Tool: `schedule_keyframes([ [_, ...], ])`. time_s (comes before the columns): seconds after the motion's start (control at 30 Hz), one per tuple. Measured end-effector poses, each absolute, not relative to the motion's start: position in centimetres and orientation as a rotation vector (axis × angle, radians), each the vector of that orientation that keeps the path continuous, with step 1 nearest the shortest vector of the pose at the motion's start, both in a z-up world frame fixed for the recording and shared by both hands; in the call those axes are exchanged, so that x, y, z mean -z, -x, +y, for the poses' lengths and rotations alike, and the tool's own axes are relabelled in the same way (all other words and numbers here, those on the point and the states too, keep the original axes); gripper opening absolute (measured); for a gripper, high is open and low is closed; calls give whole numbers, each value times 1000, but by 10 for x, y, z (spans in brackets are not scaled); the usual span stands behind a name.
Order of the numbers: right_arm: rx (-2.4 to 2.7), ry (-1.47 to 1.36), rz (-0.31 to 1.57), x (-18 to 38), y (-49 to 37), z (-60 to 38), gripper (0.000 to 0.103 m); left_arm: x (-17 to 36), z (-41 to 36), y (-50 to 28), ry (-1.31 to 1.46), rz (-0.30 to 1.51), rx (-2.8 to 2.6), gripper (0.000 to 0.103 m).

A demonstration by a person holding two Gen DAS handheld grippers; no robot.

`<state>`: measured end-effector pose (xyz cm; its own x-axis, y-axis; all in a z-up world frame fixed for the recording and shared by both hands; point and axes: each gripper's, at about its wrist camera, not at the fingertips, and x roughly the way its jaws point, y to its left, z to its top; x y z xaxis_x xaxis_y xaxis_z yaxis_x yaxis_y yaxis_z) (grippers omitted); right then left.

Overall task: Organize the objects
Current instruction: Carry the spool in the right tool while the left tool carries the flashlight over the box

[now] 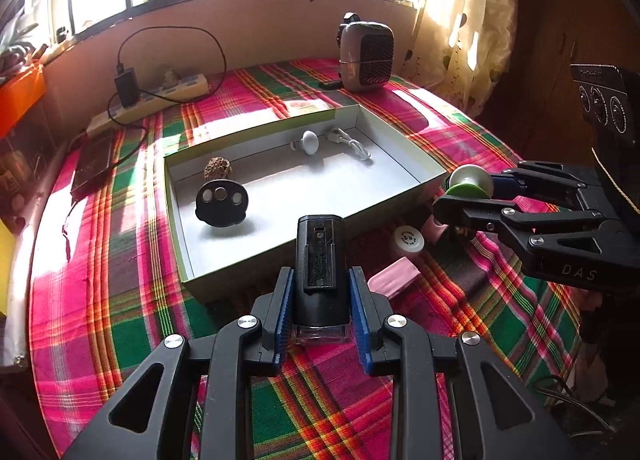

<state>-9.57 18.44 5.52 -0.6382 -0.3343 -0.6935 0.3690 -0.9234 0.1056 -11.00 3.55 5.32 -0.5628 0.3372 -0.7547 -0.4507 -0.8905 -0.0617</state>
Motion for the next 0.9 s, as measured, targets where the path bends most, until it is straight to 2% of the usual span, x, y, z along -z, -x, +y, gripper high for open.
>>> schedule_keyframes([
  [0.3,2552,-1066,70,-62,124,183,34,-63,36,149,1144,163,-2425,25],
  [0.57,2555,-1099,61,-58,161,182,34,-53,38,188,1198,96,-2403,25],
  [0.9,2505,-1184,89,-38,201,172,34,-39,45,231,1252,98,-2402,25],
])
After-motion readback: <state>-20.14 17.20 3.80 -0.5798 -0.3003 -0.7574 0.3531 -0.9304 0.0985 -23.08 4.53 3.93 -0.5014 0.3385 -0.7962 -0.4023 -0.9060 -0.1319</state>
